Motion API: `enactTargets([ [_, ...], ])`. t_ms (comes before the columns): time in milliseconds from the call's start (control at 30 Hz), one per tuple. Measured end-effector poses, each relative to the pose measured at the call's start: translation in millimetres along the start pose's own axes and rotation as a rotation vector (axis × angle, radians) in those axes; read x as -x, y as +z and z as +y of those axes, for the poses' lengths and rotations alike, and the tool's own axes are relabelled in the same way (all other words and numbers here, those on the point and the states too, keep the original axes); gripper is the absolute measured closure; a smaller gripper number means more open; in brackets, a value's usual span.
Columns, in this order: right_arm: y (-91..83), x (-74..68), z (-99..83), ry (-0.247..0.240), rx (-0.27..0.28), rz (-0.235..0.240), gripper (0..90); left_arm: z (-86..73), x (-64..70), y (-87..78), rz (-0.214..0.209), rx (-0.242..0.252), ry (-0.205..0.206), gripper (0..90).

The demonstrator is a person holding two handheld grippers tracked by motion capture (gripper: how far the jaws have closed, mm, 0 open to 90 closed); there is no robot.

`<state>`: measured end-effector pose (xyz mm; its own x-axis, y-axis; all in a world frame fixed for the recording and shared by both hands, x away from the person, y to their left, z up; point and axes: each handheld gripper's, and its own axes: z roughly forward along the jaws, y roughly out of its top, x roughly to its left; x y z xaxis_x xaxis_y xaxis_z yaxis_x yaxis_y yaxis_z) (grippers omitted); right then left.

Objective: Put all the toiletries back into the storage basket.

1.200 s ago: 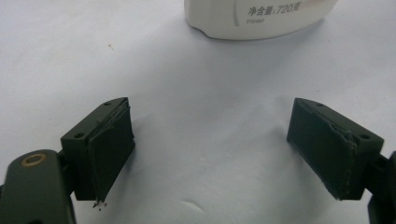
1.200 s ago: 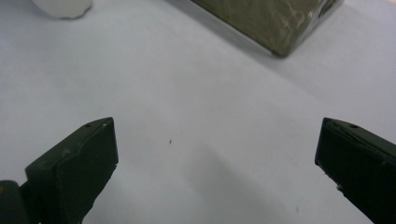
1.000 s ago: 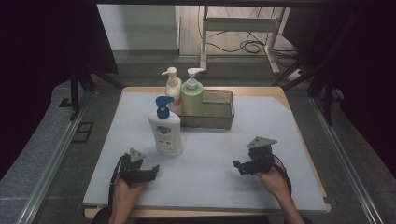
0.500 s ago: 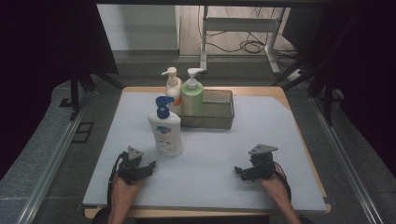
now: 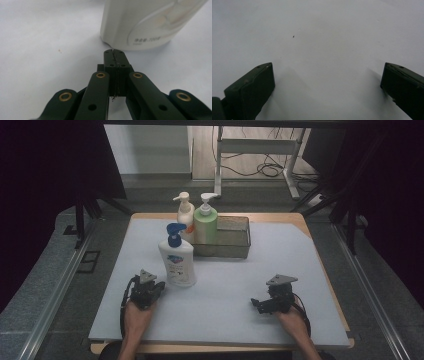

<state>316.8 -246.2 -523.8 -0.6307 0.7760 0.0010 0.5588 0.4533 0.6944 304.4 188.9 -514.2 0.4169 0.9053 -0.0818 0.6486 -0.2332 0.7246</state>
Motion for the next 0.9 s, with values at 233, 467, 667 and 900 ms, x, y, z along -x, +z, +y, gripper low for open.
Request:
enactTargets([
  [233, 0.1, 0.0, 0.0, 0.0, 0.0, 0.0, 0.0, 6.2, 0.3, 10.7, -0.007, -0.008, 0.005, 89.3],
  [467, 0.1, 0.1, -0.1, 0.0, 0.001, 0.001, 0.0, 10.1, -3.5, 13.5, 0.004, 0.008, -0.008, 89.3],
  [667, 0.1, 0.1, -0.1, 0.0, 0.001, 0.001, 0.0, 13.2, -5.0, 16.9, 0.003, 0.006, -0.008, 89.3],
  [900, 0.1, 0.1, -0.1, 0.001, 0.0, 0.001, 0.0, 14.1, 0.0, 16.7, -0.008, -0.003, 0.006, 89.2],
])
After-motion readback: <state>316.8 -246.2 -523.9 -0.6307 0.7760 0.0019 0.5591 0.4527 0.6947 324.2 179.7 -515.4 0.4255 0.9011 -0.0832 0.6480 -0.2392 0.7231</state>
